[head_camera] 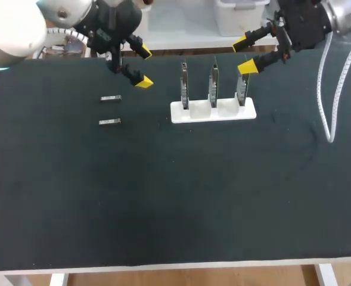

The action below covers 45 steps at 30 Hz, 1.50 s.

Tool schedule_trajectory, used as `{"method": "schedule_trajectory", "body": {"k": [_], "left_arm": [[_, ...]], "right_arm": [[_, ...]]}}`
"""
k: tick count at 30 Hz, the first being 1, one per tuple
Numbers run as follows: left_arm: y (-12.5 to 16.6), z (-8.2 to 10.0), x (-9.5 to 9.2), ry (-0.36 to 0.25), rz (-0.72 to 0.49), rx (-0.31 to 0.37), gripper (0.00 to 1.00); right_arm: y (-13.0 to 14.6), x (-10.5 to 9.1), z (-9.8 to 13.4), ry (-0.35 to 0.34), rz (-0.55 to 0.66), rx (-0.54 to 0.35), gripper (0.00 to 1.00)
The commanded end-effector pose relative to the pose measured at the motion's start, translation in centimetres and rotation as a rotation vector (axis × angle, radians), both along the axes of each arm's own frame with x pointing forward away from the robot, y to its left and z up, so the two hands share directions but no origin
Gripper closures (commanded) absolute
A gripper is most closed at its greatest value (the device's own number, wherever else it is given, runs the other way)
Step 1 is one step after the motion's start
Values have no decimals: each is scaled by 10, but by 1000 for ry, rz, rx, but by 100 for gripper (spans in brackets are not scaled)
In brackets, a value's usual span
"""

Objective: Pick up the optical module with the left hand, and insert it into the network port with the right hand.

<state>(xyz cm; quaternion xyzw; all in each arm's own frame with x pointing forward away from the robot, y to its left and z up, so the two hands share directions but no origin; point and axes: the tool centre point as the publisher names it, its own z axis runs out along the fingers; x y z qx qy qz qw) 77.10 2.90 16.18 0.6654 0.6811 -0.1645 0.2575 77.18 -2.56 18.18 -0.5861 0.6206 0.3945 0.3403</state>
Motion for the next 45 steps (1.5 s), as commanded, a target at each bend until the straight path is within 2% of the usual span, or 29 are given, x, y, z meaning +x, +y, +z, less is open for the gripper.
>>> {"method": "schedule_trajectory", "body": {"k": [1,9,14,18,22,24,26,45], "left_arm": [[15,-2,1,33,34,34,0],[84,-32,-39,125,194,87,0],[104,-50,-61,151,247,79,0],[100,-55,-60,125,218,80,0],[92,-56,-50,70,166,95,0],[92,-62,-42,65,146,80,0],[90,-71,-34,100,135,9,0],[88,-69,-32,91,123,-4,0]], "right_arm": [[0,-2,0,-2,-4,-1,0],[0,-2,0,-2,-4,-1,0],[0,-2,0,-2,-4,-1,0],[0,-2,0,-2,-4,-1,0],[0,-2,0,-2,-4,-1,0],[0,-2,0,-2,-4,-1,0],[0,-2,0,-2,-4,-1,0],[0,-2,0,-2,-4,-1,0]]}}
